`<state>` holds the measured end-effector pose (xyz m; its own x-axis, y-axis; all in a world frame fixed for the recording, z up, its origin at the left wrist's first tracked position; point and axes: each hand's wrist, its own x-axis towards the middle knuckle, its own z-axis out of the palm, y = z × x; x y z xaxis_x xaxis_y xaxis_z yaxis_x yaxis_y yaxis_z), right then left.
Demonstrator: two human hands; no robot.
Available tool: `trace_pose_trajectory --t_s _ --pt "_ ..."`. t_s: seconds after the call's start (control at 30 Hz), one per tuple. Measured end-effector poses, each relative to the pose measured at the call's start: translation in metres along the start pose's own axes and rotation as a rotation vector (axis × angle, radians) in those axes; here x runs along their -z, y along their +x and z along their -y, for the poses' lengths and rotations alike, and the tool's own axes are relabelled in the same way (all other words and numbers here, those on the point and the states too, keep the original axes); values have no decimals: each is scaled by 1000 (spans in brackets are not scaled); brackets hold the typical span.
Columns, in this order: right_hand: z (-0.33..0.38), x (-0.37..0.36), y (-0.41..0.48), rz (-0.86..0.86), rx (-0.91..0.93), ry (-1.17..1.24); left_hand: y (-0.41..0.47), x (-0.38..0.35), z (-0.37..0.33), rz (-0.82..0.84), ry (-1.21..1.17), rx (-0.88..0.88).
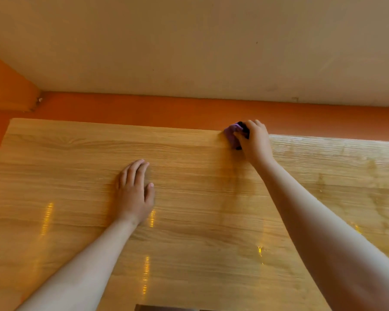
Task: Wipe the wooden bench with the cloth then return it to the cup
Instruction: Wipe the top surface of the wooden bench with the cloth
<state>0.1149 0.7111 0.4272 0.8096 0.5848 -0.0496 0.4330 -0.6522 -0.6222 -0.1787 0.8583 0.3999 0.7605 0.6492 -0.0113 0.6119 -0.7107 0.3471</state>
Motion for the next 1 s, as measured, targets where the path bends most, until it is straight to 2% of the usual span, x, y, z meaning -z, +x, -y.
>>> trace_pose_trajectory --t_s 0.1,0.27,0.37,0.47,0.57,0.67,0.87,0.93,1.0 --pt "-19 19 16 80 36 -117 1 0 -4 7 16 9" --pt "-20 20 22 182 143 -138 0 3 -7 45 80 9" --pt "-17 19 13 256 206 -148 -7 0 -18 -20 91 97" --pt "-11 14 -8 311 246 -143 -35 -9 -41 -88 -11 181" --pt "-1 10 -43 359 281 -106 -73 -18 -65 -13 -91 77" --pt "7 4 -83 399 329 -90 -92 -25 -67 80 -43 -51" --pt "9 -6 -159 525 454 -43 -93 -28 -64 89 -16 -73" --pt "9 -5 -157 554 469 -55 -93 -29 -64 79 -20 -77" --pt "10 -6 -137 513 471 -68 -92 -30 -63 66 -22 -80"
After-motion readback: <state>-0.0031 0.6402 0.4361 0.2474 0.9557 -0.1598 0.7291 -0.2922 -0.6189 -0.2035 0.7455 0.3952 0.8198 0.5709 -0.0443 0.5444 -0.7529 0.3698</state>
